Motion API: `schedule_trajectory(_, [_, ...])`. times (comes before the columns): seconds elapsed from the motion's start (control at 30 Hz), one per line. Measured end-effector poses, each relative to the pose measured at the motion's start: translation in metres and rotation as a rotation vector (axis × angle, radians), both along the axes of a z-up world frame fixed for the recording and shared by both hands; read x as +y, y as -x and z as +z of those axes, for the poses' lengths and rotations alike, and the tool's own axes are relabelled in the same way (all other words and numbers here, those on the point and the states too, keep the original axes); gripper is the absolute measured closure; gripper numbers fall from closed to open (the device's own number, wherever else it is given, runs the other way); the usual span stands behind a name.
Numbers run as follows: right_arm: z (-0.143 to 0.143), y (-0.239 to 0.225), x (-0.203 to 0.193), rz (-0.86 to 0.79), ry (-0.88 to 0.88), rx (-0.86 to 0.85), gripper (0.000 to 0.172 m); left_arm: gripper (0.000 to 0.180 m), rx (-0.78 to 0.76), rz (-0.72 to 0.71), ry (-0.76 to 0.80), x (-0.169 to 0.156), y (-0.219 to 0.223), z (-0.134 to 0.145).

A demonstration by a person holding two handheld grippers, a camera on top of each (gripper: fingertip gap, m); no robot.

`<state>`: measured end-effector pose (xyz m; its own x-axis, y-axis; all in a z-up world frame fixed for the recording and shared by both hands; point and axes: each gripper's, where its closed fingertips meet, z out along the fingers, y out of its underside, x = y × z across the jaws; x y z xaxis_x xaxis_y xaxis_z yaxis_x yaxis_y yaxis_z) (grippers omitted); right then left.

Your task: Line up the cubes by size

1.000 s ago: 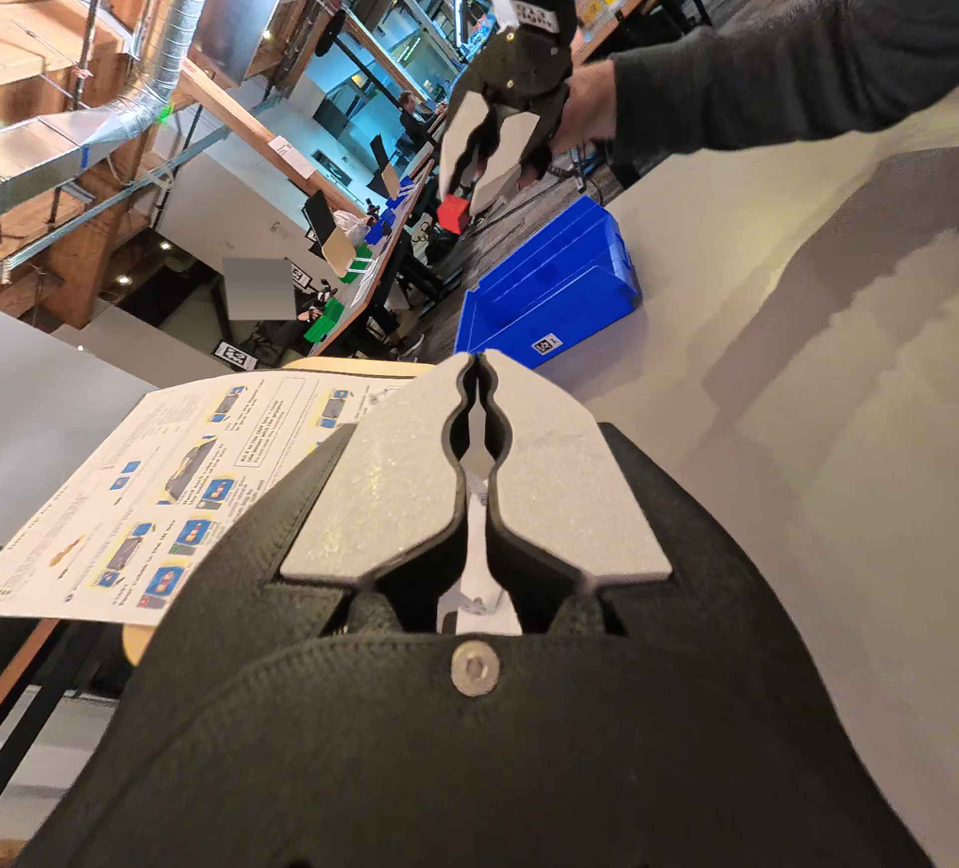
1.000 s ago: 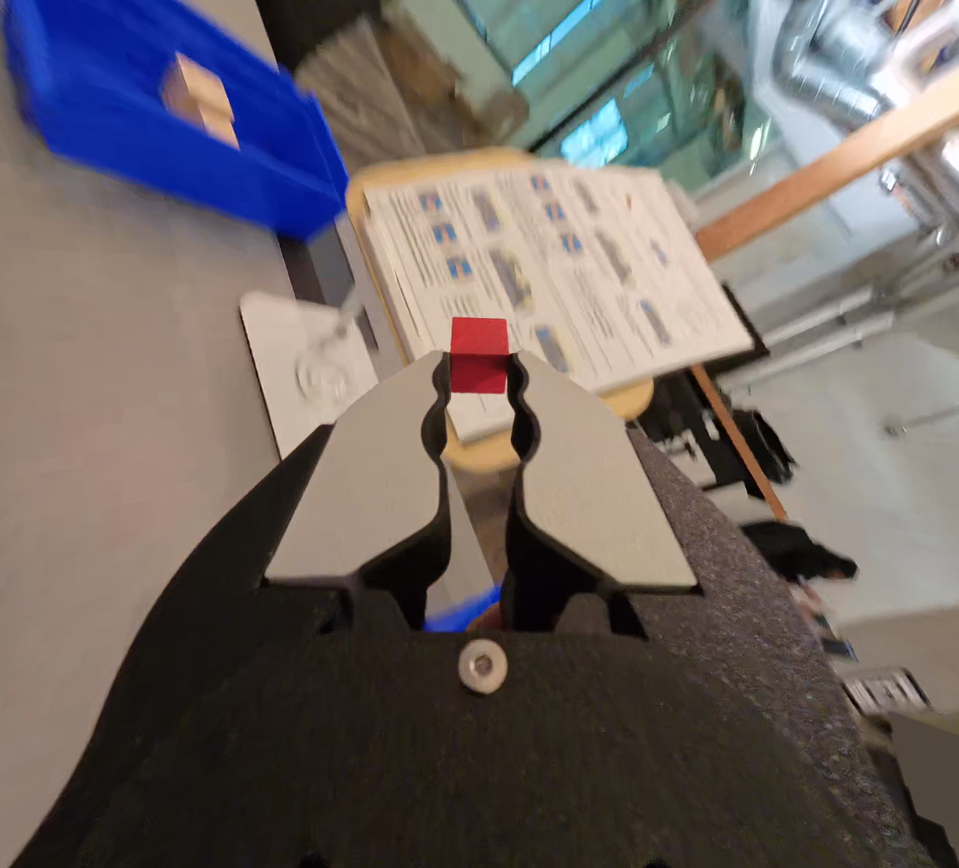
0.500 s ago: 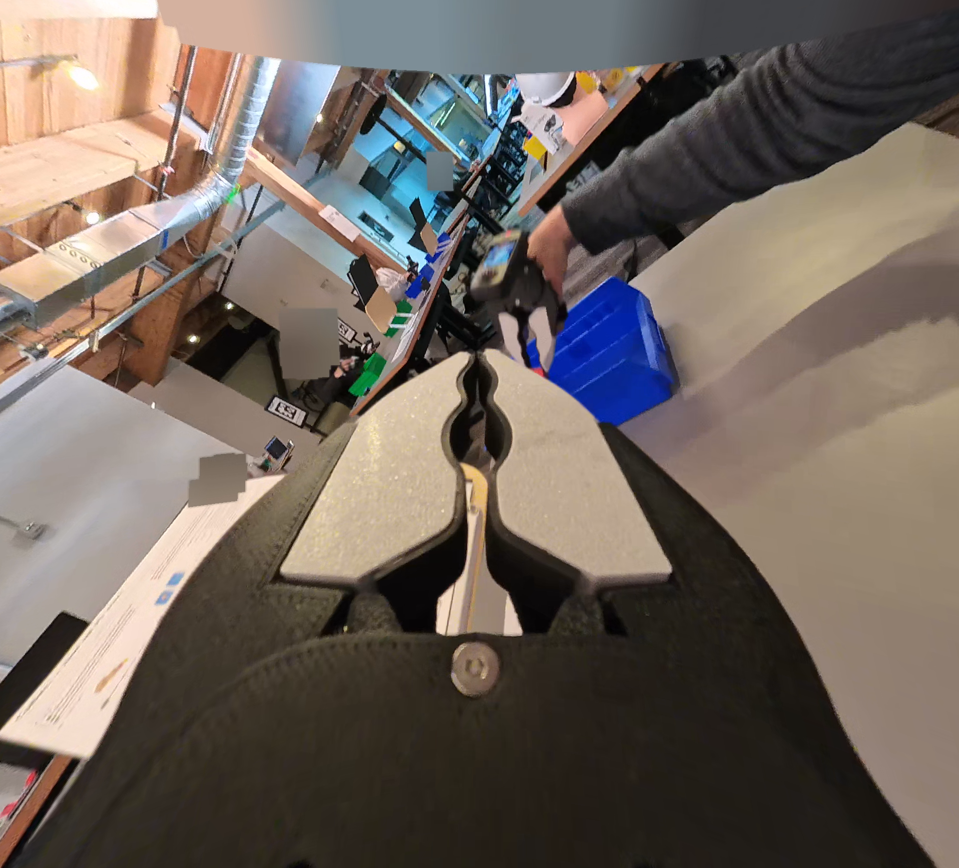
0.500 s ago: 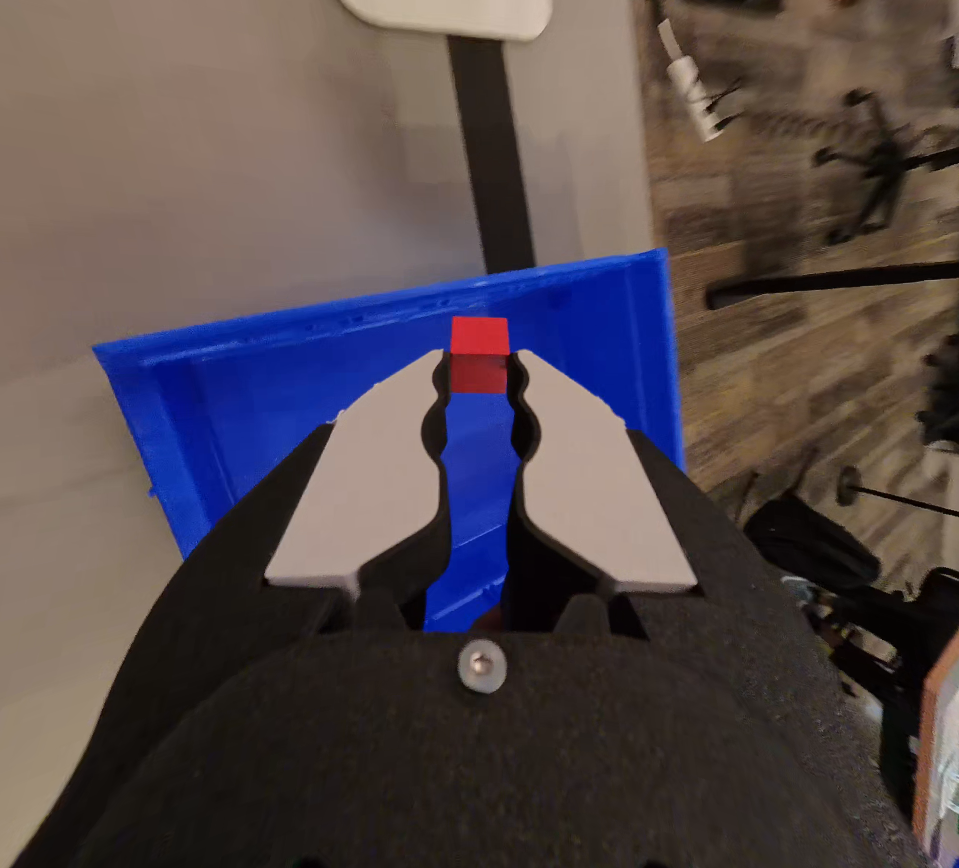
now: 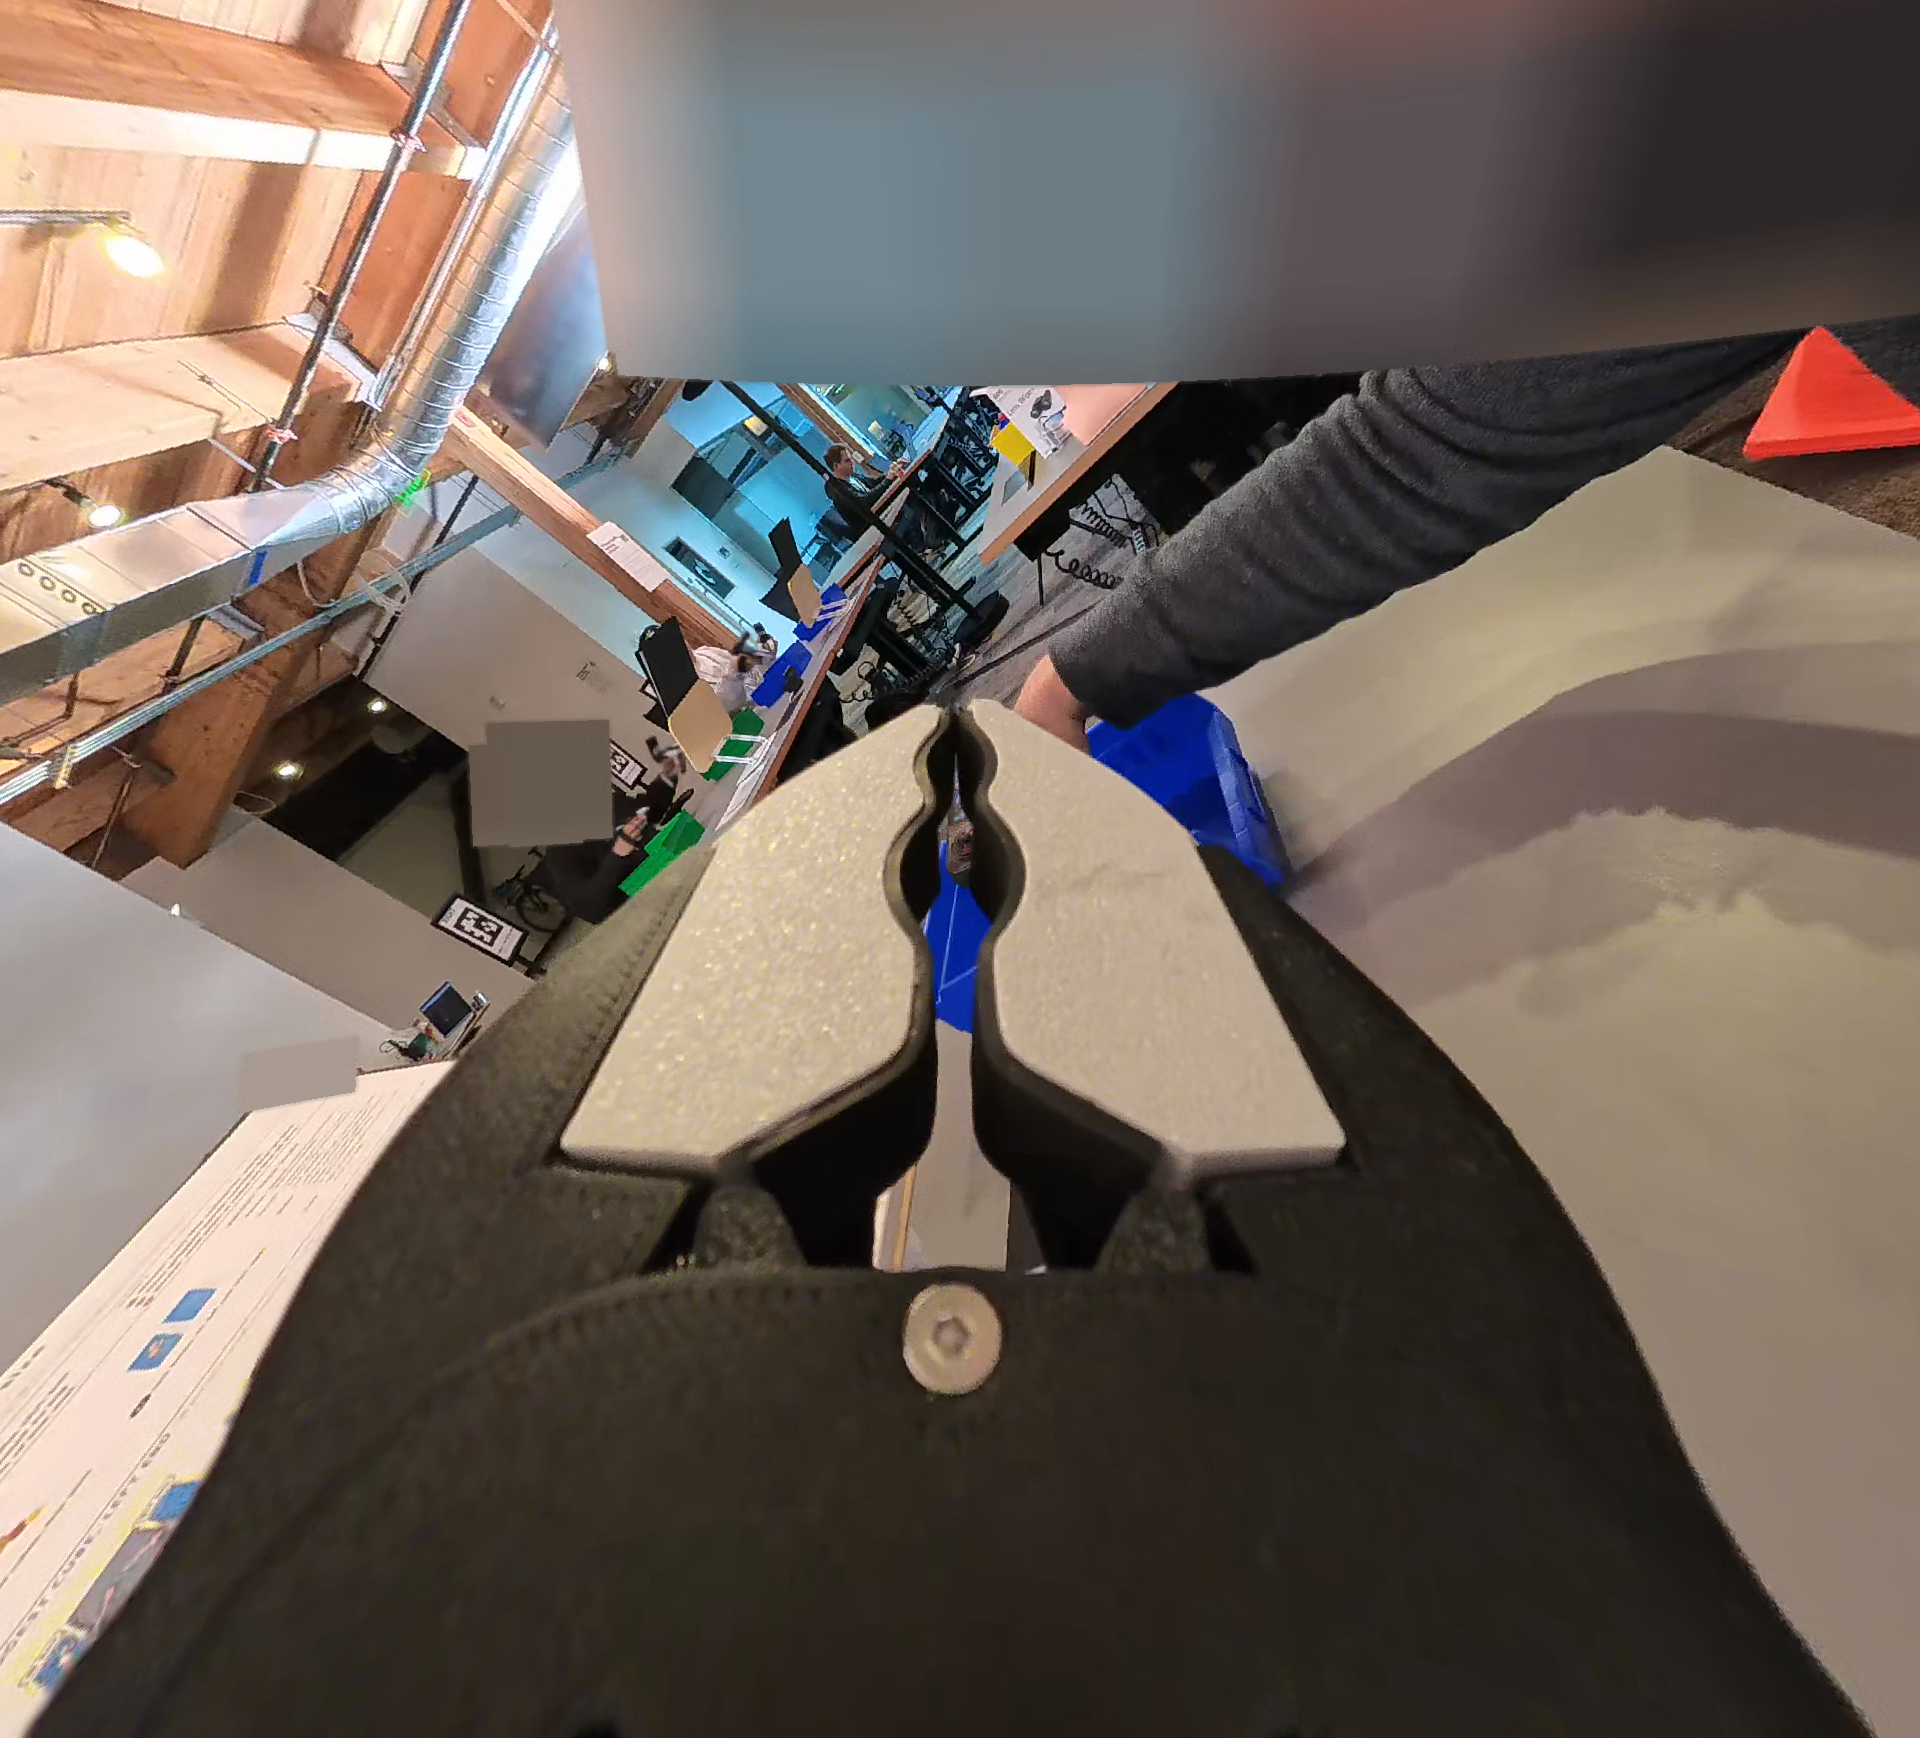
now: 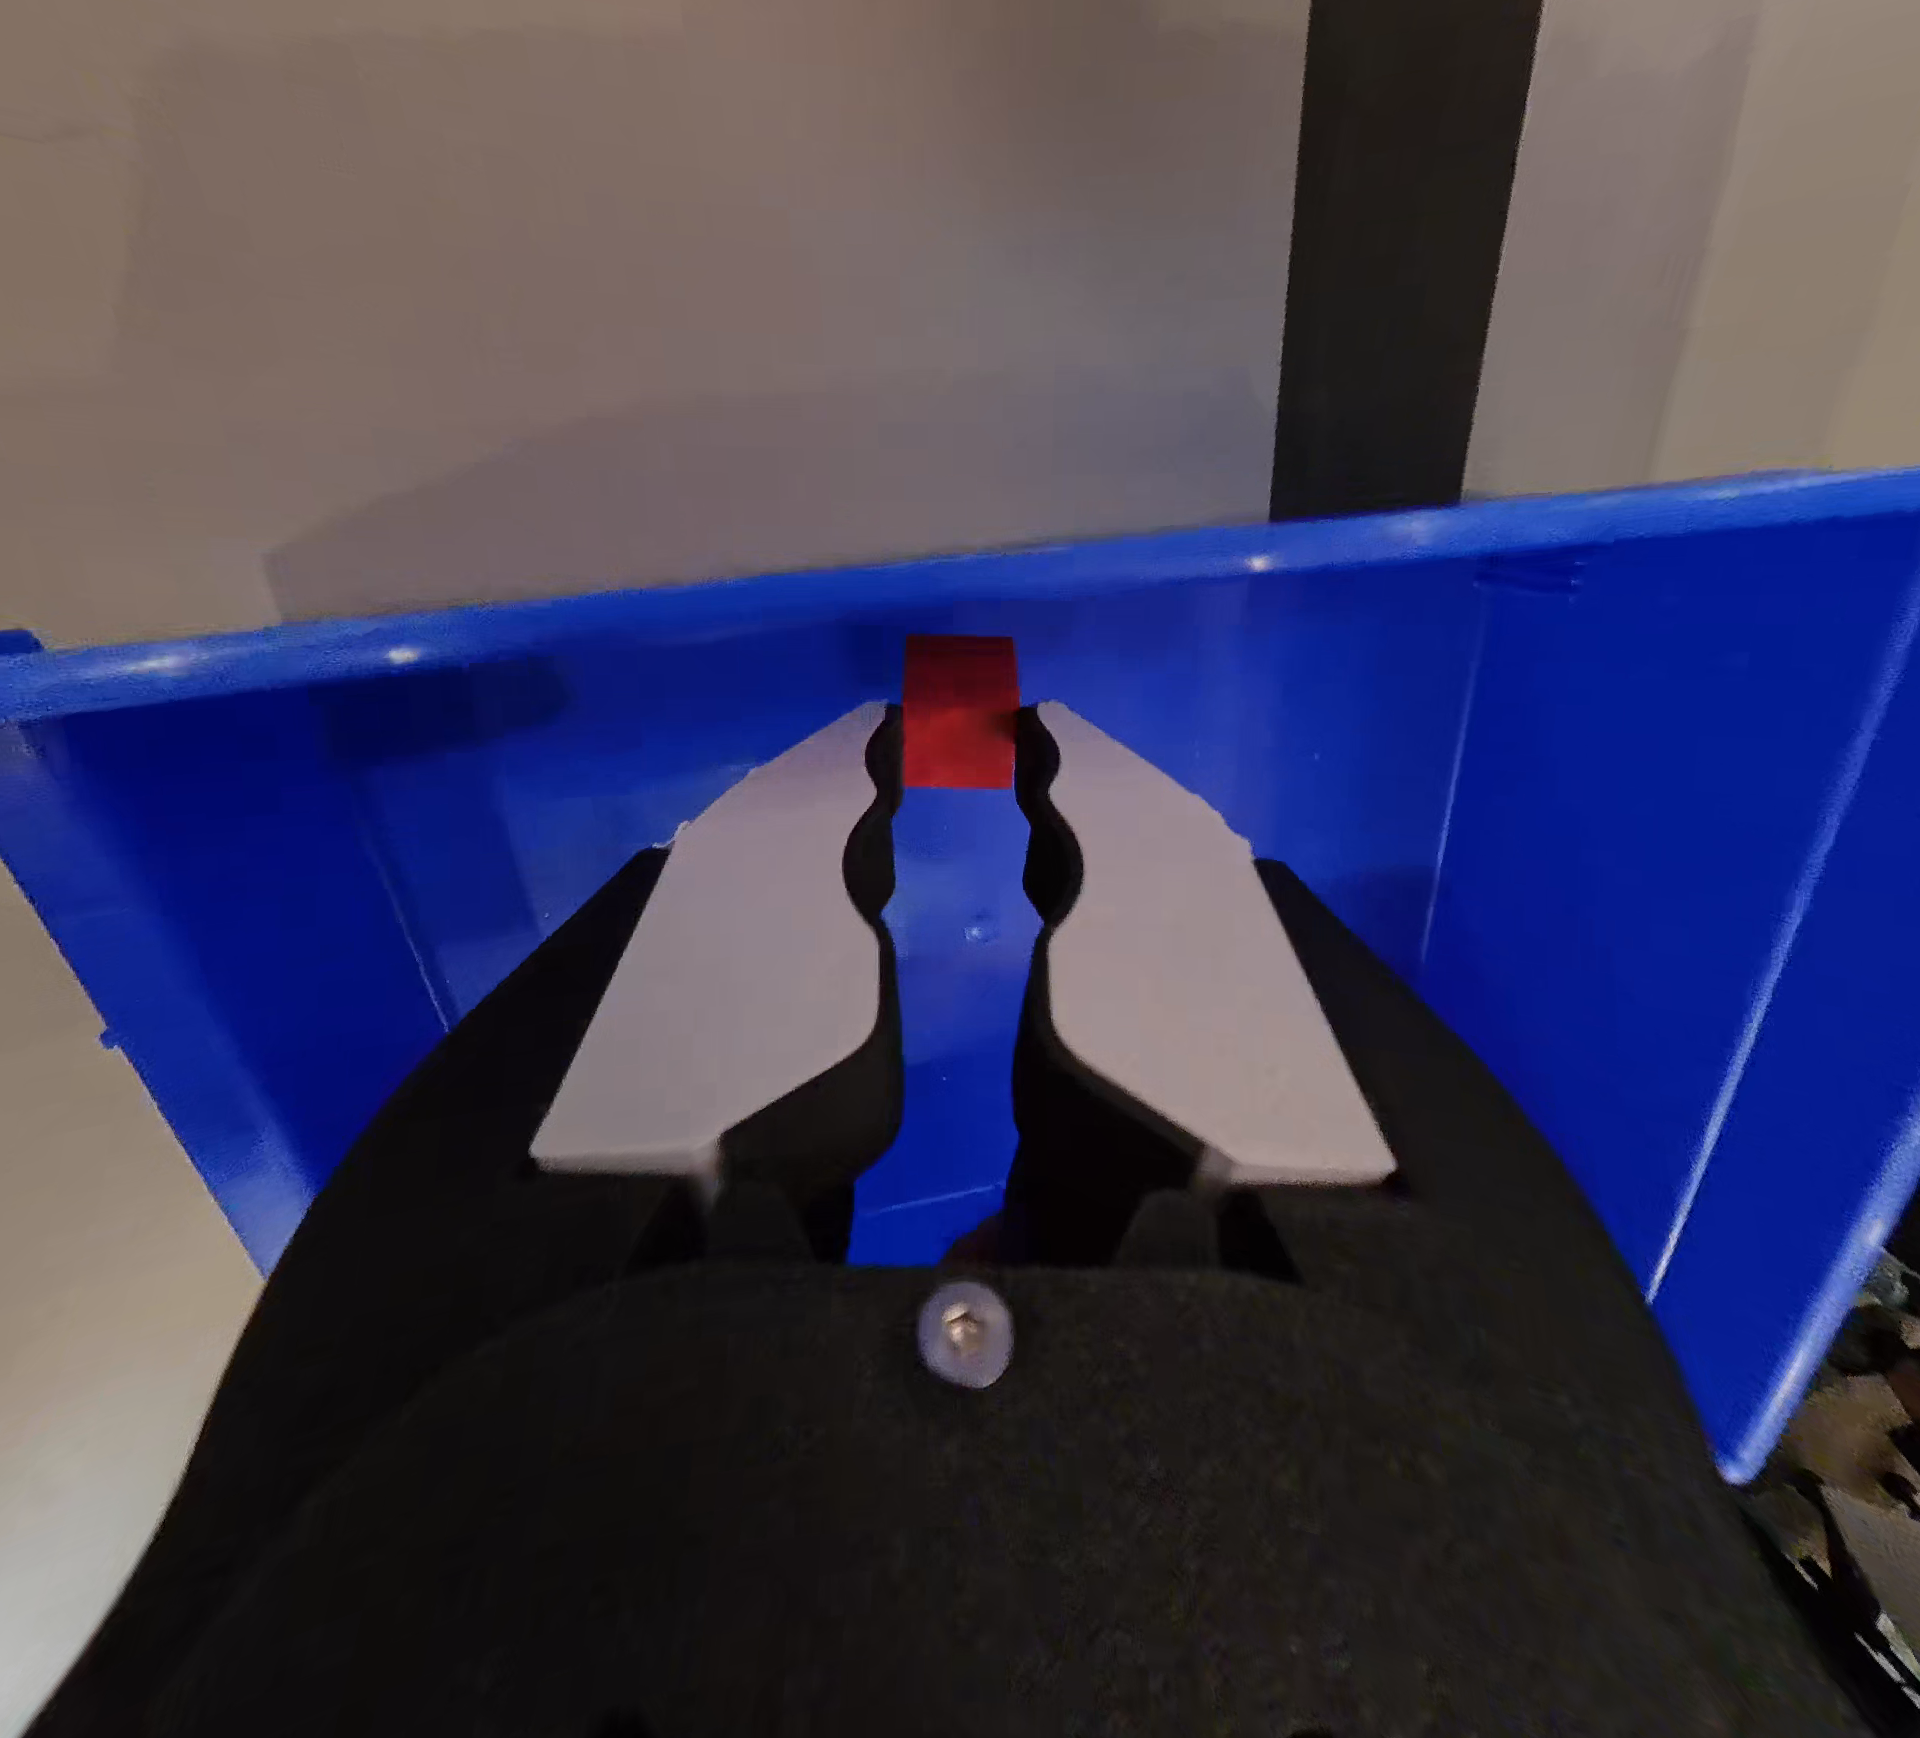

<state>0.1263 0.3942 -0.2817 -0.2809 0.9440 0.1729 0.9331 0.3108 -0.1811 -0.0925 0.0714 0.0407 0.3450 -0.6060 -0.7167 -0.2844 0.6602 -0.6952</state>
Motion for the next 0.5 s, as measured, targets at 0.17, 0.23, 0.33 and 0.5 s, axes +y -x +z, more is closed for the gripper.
schedule_trajectory(0.17, [-0.014, -0.002, 0.004, 0.011, 0.004, -0.083, 0.151, 0.18, 0.018, 0.015, 0.01, 0.006, -0.002, -0.004])
schedule_trajectory(0.23, [-0.018, -0.001, 0.005, 0.014, 0.009, -0.102, 0.151, 0.18, 0.023, 0.02, 0.011, 0.007, -0.003, -0.005])
schedule_trajectory(0.33, [-0.02, 0.004, 0.005, 0.021, 0.021, -0.107, 0.152, 0.18, 0.026, 0.019, 0.013, 0.008, -0.004, -0.006])
schedule_trajectory(0.5, [-0.022, 0.009, 0.004, 0.024, 0.043, -0.088, 0.152, 0.18, 0.035, 0.022, 0.022, 0.012, -0.006, -0.009])
